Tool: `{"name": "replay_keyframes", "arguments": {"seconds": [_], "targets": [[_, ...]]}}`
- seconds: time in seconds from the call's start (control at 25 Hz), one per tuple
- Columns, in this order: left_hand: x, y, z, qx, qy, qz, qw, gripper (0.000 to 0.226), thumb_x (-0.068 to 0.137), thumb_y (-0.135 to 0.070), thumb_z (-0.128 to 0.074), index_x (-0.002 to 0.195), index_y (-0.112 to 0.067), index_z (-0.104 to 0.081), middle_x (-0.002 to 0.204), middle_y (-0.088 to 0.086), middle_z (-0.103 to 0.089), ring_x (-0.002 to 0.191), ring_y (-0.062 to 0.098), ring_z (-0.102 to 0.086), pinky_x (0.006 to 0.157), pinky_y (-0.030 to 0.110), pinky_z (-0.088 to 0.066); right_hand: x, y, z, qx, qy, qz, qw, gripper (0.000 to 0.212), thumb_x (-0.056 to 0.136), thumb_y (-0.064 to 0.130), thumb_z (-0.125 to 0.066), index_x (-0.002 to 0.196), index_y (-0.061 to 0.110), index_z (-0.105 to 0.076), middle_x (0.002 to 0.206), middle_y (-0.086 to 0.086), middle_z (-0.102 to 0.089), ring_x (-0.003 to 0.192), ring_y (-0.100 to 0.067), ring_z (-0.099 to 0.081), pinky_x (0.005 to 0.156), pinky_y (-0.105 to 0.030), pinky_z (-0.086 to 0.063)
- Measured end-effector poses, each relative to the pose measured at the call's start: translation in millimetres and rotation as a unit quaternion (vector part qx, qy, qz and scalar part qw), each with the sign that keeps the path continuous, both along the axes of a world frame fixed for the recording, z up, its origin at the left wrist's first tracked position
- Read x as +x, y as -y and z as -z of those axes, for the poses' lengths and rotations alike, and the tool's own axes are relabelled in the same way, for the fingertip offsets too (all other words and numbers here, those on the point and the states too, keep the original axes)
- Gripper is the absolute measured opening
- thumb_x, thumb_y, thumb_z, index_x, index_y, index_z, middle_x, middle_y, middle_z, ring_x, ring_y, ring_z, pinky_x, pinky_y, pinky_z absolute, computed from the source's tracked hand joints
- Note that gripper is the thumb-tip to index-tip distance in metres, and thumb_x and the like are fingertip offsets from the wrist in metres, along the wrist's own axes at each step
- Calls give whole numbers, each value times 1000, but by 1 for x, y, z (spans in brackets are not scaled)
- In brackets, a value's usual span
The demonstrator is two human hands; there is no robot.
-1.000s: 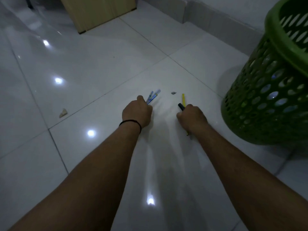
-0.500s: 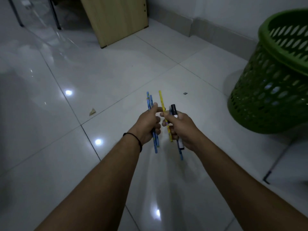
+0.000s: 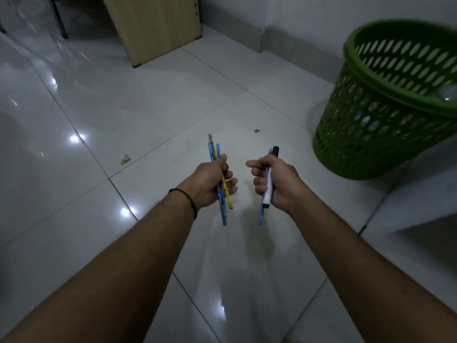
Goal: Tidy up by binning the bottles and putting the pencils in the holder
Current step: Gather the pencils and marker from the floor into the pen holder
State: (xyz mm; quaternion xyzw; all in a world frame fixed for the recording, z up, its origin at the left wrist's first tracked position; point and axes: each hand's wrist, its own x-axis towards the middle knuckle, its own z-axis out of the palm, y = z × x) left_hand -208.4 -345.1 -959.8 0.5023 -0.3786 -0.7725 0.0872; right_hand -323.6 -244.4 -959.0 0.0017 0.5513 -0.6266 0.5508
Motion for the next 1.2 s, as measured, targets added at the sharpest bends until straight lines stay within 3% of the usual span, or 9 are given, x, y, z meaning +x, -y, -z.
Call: {"name": "replay_keyframes", "arguments": {"seconds": [0.12, 0.24, 0.36, 0.6, 0.76, 0.92, 1.0, 1.08, 1.2], "targets": [[10, 0, -6, -11, 18, 57, 998, 40, 102, -45, -44, 72, -19, -46, 51, -5, -37, 41, 11, -39, 48, 26, -44, -2, 6, -10, 37, -59, -46, 997, 39, 99, 26, -43, 86, 3, -72, 70, -3, -52, 56, -18, -50, 49, -26, -46], [10, -13, 2, -19, 17, 78, 997, 34, 98, -49, -52, 91, -16, -54, 49, -7, -28, 38, 9, -25, 41, 19, -26, -2, 10, -12, 93, -167, -96, 977, 39, 97, 32, -45, 79, 12, -73, 78, -2, -47, 67, -20, -50, 58, -30, -49], [4, -25, 17, -2, 6, 89, 996, 43, 94, -54, -55, 110, -14, -63, 52, -6, -25, 40, 9, -22, 42, 21, -23, -7, 10, -6, 95, -184, -88, 974, 33, 96, 30, -48, 82, 12, -72, 75, -3, -48, 63, -19, -51, 60, -32, -50], [2, -26, 20, -28, 18, 128, 991, 48, 88, -66, -54, 87, -19, -61, 63, -5, -39, 45, 10, -26, 43, 22, -28, -11, 10, 10, 77, -209, -129, 966, 19, 93, 24, -63, 95, 7, -71, 80, -9, -55, 52, -15, -49, 46, -26, -44], [5, -22, 15, 14, -23, 170, 985, 35, 98, -53, -48, 80, -23, -48, 61, -7, -38, 46, 9, -30, 44, 21, -31, -13, 12, 9, 72, -258, -125, 955, 26, 87, 29, -72, 96, 4, -71, 78, -7, -66, 46, -11, -32, 41, -22, -27], [4, -18, 9, 39, -49, 152, 986, 29, 103, -43, -42, 86, -22, -51, 53, -8, -34, 41, 8, -31, 43, 19, -33, -10, 12, 6, 75, -239, -131, 959, 27, 91, 32, -62, 89, 6, -70, 71, -3, -56, 46, -12, -35, 42, -24, -29], [0, -15, 8, 23, -33, 94, 995, 36, 99, -54, -46, 82, -22, -48, 52, -8, -29, 39, 8, -26, 40, 19, -28, -7, 14, 1, 74, -198, -97, 973, 34, 95, 31, -52, 95, 3, -72, 82, -6, -60, 55, -17, -52, 49, -28, -46], [-2, -11, 8, -31, -12, 84, 996, 49, 87, -70, -50, 82, -21, -52, 53, -6, -31, 40, 10, -28, 42, 21, -30, -5, 14, -1, 77, -211, -128, 966, 42, 98, 34, -44, 100, 6, -74, 97, -9, -69, 80, -24, -67, 68, -37, -59], [-6, -12, 1, -57, -14, 122, 991, 60, 83, -75, -48, 70, -17, -59, 48, -5, -42, 40, 10, -37, 44, 23, -34, 3, 17, -3, 85, -307, -198, 927, 46, 99, 46, -39, 105, 15, -71, 109, -6, -71, 101, -25, -67, 86, -45, -57]]}}
